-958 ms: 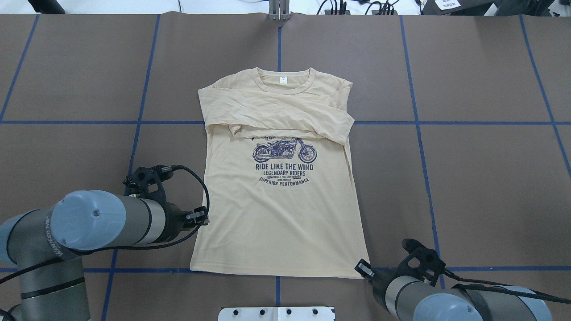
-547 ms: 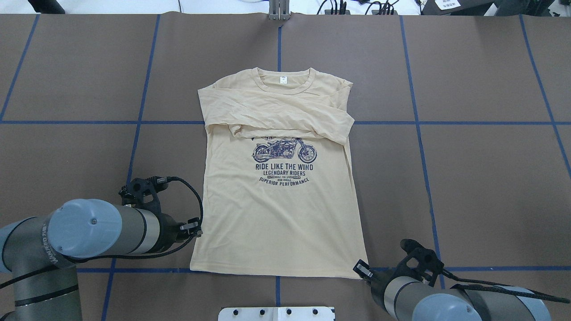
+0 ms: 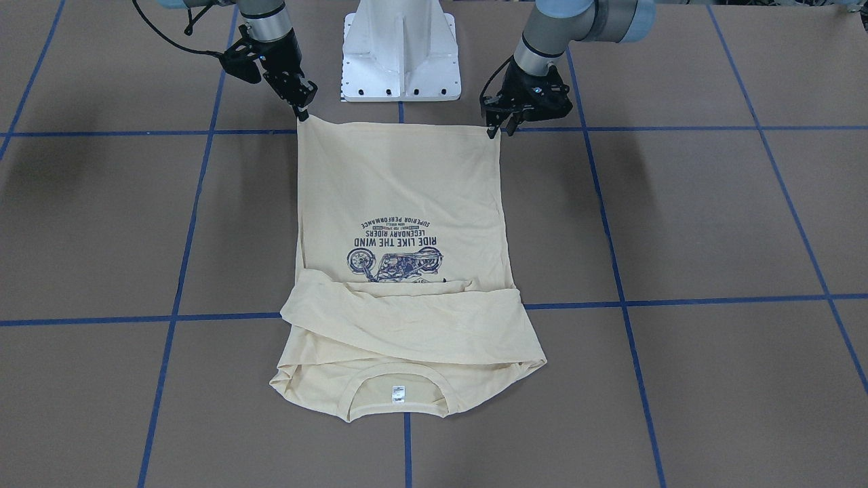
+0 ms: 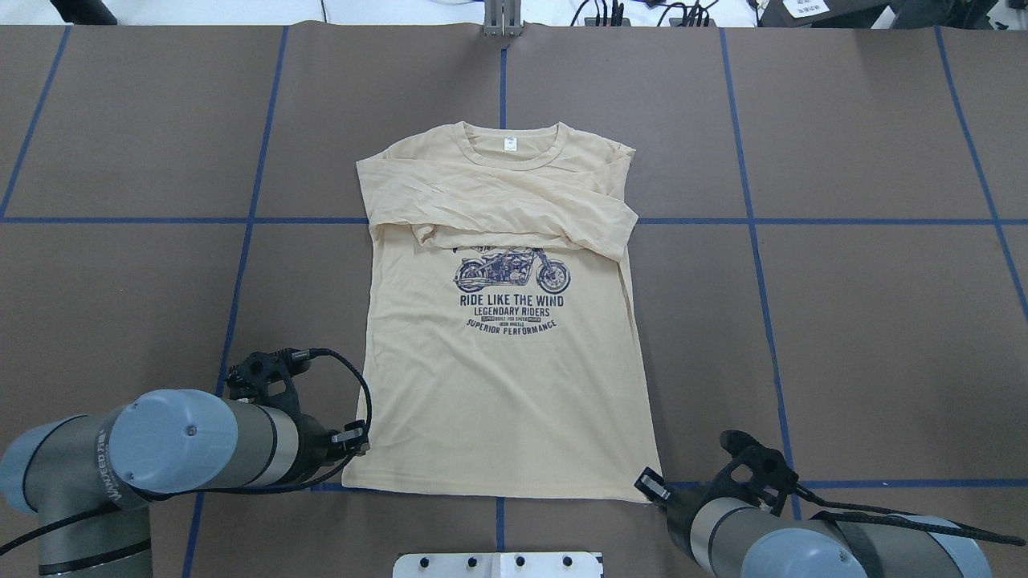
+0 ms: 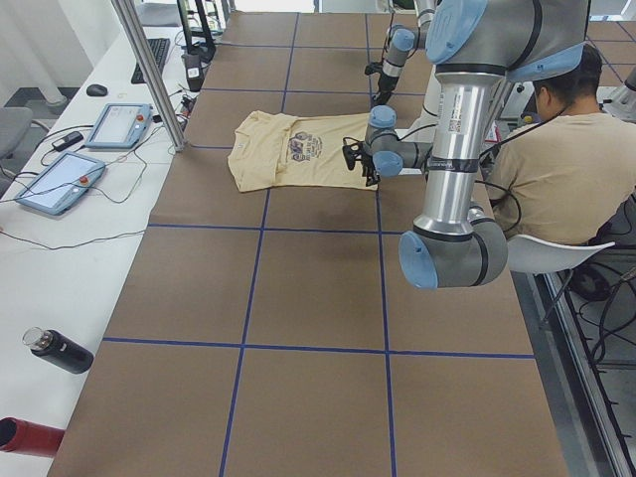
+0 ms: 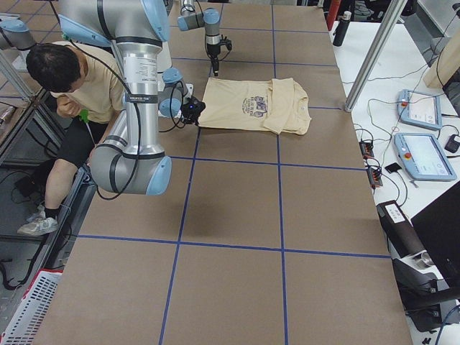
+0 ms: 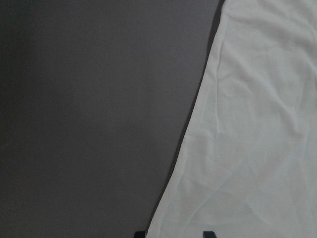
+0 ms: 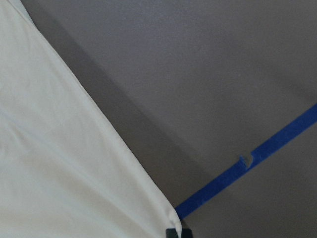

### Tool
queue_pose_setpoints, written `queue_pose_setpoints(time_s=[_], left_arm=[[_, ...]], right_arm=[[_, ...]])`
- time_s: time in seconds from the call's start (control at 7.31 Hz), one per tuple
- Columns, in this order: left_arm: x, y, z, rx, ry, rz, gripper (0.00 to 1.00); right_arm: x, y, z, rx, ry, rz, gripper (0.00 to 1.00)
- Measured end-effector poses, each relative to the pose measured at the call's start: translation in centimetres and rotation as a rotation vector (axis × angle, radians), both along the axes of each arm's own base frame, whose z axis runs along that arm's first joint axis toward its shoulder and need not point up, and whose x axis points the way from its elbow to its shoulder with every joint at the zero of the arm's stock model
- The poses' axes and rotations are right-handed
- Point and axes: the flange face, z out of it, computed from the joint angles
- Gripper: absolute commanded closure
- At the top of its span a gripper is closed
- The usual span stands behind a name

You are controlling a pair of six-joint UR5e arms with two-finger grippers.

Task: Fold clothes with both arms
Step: 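Lower the left gripper to the hem corner nearest it, then grip both hem corners nearest the robot with both grippers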

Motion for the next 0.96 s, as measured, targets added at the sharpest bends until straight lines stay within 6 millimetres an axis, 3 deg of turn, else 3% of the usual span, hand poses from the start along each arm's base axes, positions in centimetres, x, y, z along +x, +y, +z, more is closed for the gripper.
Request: queue_pose_setpoints(time_s=[0.96], left_arm=[[1.3, 1.0, 1.3, -0.013, -0.026, 0.023, 0.51]], right_arm=[[0.0, 0.0, 0.1, -0.001, 0.003, -0.002, 1.00]])
